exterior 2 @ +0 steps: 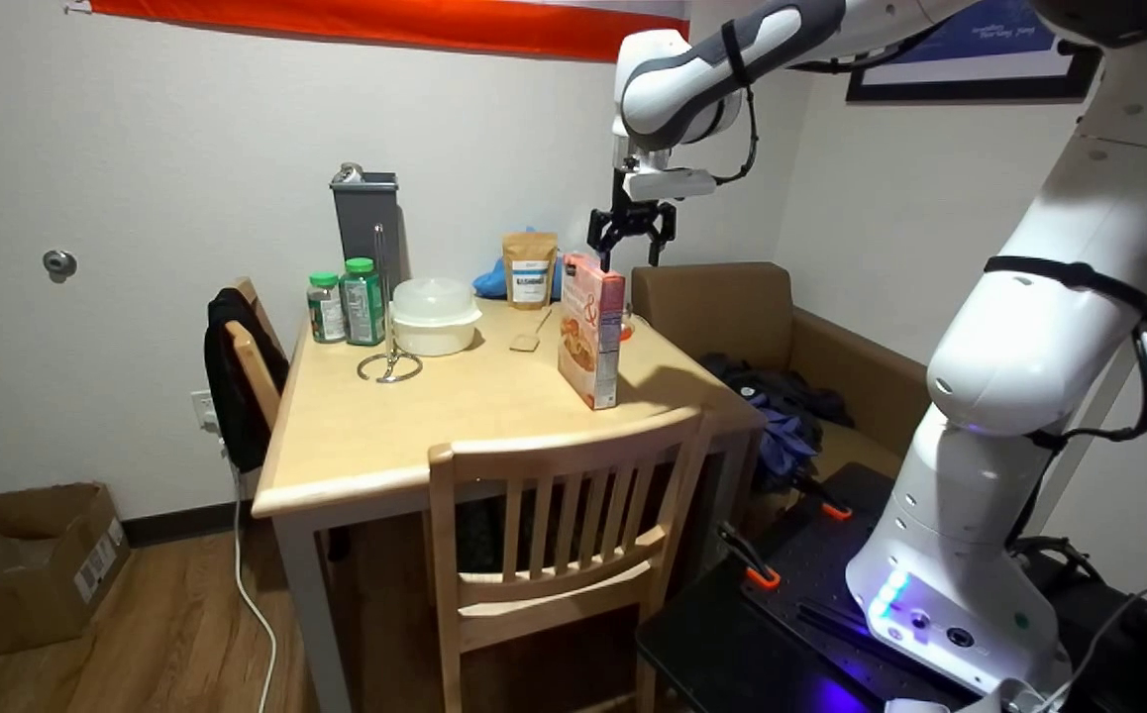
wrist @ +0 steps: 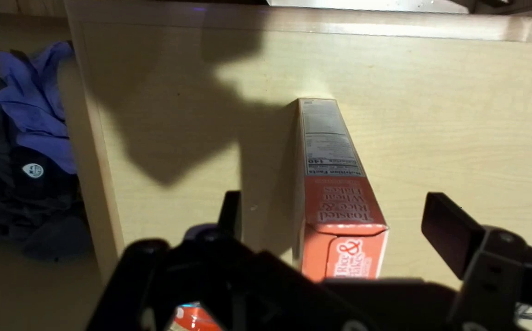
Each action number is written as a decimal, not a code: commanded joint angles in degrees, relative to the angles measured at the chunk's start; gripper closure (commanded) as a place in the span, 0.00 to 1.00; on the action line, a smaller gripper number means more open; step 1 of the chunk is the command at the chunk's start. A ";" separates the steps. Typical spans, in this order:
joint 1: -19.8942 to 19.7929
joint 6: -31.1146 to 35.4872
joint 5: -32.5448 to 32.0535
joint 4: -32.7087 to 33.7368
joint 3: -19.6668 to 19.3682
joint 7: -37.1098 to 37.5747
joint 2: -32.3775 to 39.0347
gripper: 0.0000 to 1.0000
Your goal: Lay the pink box on its side
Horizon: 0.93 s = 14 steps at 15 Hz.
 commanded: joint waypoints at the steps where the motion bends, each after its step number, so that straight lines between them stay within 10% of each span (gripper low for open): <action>1: -0.02 -0.69 0.75 0.38 0.37 -4.22 -1.28 0.00; 14: -0.02 7.45 -1.71 6.81 0.93 6.43 9.11 0.00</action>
